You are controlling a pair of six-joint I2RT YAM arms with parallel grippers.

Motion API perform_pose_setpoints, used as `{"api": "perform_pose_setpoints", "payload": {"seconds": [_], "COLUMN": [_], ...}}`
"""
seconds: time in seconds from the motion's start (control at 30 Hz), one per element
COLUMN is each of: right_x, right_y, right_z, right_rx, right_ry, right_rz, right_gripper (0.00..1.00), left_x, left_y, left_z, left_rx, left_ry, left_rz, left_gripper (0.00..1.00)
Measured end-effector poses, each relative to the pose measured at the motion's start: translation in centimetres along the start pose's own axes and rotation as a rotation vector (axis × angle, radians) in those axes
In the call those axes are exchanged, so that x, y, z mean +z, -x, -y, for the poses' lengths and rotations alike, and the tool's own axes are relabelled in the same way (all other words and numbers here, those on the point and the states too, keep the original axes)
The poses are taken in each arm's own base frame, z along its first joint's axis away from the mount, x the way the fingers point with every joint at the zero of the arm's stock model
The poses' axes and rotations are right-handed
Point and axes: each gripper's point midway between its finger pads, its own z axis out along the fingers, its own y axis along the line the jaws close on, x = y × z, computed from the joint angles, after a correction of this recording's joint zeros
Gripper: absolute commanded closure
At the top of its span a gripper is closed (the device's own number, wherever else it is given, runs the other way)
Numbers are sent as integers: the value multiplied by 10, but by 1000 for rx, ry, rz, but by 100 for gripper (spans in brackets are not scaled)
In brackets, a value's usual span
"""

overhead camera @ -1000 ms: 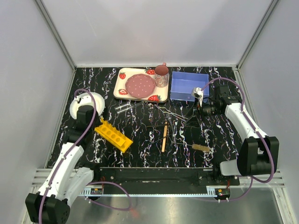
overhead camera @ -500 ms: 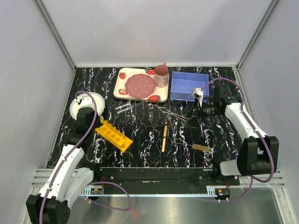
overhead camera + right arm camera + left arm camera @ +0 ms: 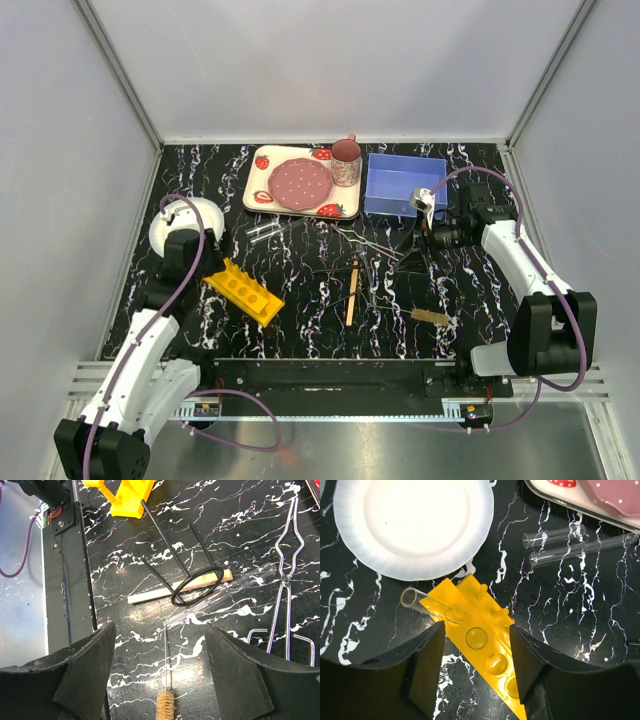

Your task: Organize the chemistry lab equipment

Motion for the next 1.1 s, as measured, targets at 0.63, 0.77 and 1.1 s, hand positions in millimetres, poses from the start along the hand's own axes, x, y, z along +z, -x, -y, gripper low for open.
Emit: {"api": "perform_pose_setpoints", "payload": {"seconds": [0.63,0.77,1.1], "right_x": [0,0,0], "right_y": [0,0,0], "right_z": [1,1,0], "right_rx": [-2,-3,-6], "right_ry": [1,1,2], "right_rz": [-1,-1,-2], "right_gripper": [22,22,22], "left_x": [-37,-33,-11], "left_y": [75,86,70], "left_z": [3,-6,-44], "left_rx": [-83,-175,-426], "left_ry": [8,22,49], "left_rz": [68,46,-73], "left_gripper": [1,1,14]}}
